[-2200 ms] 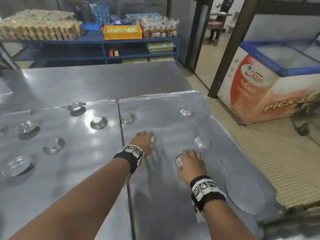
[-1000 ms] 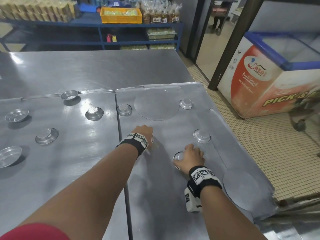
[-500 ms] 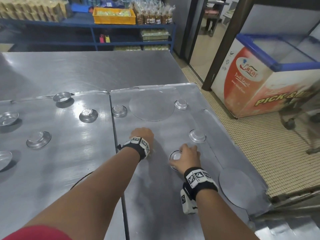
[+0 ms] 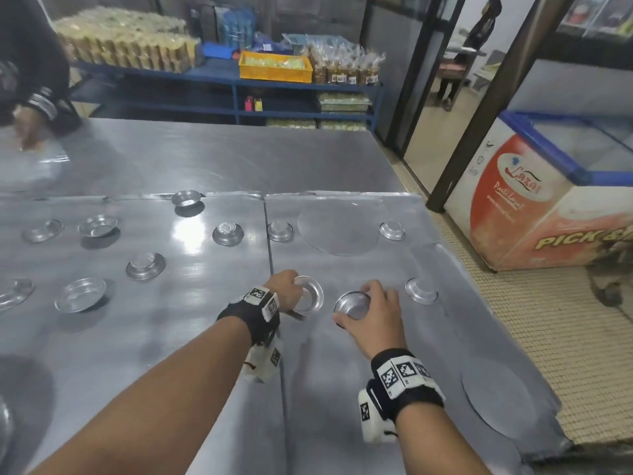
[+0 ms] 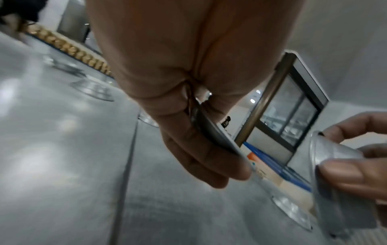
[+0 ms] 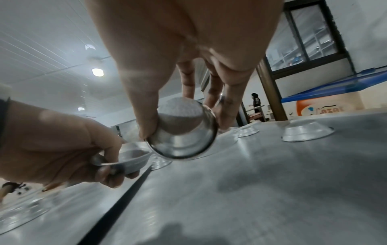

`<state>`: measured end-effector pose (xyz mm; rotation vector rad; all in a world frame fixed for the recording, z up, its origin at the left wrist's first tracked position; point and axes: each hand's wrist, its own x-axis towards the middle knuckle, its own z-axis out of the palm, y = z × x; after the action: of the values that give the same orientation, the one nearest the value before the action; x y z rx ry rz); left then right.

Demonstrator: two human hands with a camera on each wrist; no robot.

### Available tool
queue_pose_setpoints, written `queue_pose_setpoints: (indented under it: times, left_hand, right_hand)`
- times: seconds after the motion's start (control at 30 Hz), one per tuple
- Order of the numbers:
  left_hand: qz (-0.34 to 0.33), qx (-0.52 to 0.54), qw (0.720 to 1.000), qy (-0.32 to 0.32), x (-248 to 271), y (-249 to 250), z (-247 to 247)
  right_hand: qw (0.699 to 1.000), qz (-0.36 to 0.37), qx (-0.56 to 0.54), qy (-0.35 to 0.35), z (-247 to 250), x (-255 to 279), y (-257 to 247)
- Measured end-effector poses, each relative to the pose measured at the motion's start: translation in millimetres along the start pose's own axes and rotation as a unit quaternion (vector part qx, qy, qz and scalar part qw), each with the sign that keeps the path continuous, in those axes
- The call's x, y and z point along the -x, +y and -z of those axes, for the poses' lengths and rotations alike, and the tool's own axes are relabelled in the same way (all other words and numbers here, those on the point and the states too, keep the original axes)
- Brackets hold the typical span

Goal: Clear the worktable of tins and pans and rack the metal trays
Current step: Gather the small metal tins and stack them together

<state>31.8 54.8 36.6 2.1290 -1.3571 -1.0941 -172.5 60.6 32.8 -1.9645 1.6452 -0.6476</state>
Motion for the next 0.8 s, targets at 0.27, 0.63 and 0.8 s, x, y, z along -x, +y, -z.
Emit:
queue_pose_setpoints:
  times: [0.27, 0.63, 0.8]
  left_hand:
    - [0.057, 0.434, 0.899, 0.002, 97.9, -74.3, 28.6]
    - [0.104, 0.560, 0.817, 0.088, 207.4, -152.7, 62.8]
    - [0.087, 0.568, 0.812, 0.100, 241.6, -174.0, 76.5]
  right_hand:
    - [0.985, 0.151, -0.087, 0.011, -25.9, 58.2, -70.0]
    - [0.929, 0.276, -0.228, -0.092, -88.5, 139.6, -141.7]
    - [0.917, 0.252, -0.266, -0.154, -111.5, 168.8, -166.9]
